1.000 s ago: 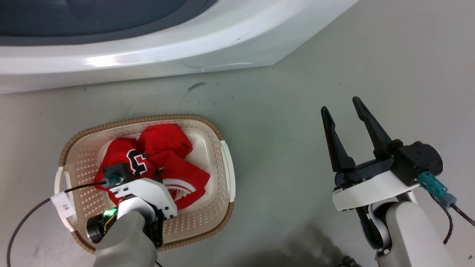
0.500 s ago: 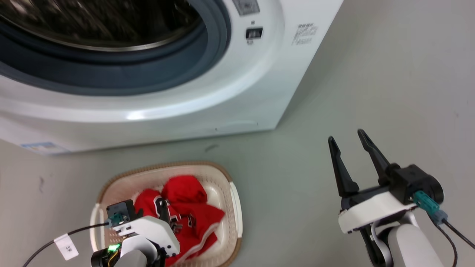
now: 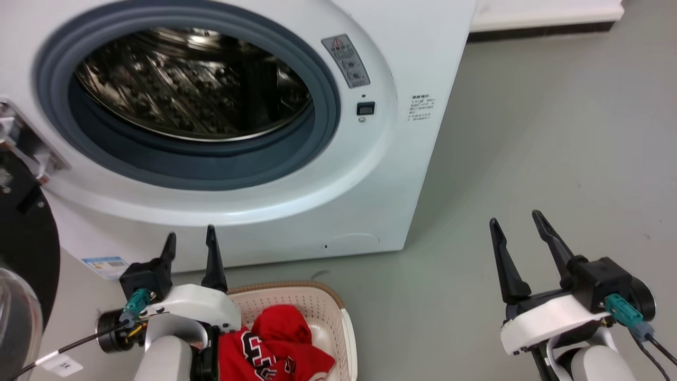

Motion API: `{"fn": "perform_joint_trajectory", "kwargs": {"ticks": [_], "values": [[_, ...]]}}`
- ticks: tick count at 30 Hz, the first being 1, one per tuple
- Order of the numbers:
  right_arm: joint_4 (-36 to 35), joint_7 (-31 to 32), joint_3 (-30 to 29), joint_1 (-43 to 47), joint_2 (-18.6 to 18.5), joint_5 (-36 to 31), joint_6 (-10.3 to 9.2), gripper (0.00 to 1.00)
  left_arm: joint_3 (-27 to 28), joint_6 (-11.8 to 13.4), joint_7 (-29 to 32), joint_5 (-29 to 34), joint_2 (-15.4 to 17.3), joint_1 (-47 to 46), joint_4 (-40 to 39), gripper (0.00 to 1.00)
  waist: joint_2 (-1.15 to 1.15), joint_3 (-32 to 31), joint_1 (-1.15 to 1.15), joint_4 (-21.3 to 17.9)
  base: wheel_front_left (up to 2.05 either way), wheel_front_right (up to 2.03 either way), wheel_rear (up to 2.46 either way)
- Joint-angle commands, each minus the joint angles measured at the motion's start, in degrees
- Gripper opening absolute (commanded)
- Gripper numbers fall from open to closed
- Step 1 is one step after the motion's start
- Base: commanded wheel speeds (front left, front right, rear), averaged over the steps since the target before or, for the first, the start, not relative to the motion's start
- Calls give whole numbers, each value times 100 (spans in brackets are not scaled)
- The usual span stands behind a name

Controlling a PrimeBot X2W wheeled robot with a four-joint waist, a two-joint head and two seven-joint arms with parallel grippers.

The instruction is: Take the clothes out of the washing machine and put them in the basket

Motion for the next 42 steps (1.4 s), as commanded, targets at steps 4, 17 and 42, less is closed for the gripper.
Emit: {"fn": "perform_joint_trajectory", "kwargs": {"ticks": [4, 17, 42], "values": [[-95, 52, -85, 171, 11, -78, -4, 100, -22, -35, -12, 316, -19, 241, -775, 100, 0, -323, 1, 59, 0, 0, 0], [-344, 250, -168, 592, 12, -160, -4, 100, -312, -4, -12, 862, 21, 1056, -2006, 100, 0, -858, 1, 170, 0, 0, 0], [-456, 386, -92, 770, 0, -114, 0, 0, -385, 73, 37, 767, 151, 1448, -1830, 0, 0, -1009, 1, 235, 0, 0, 0]]}}
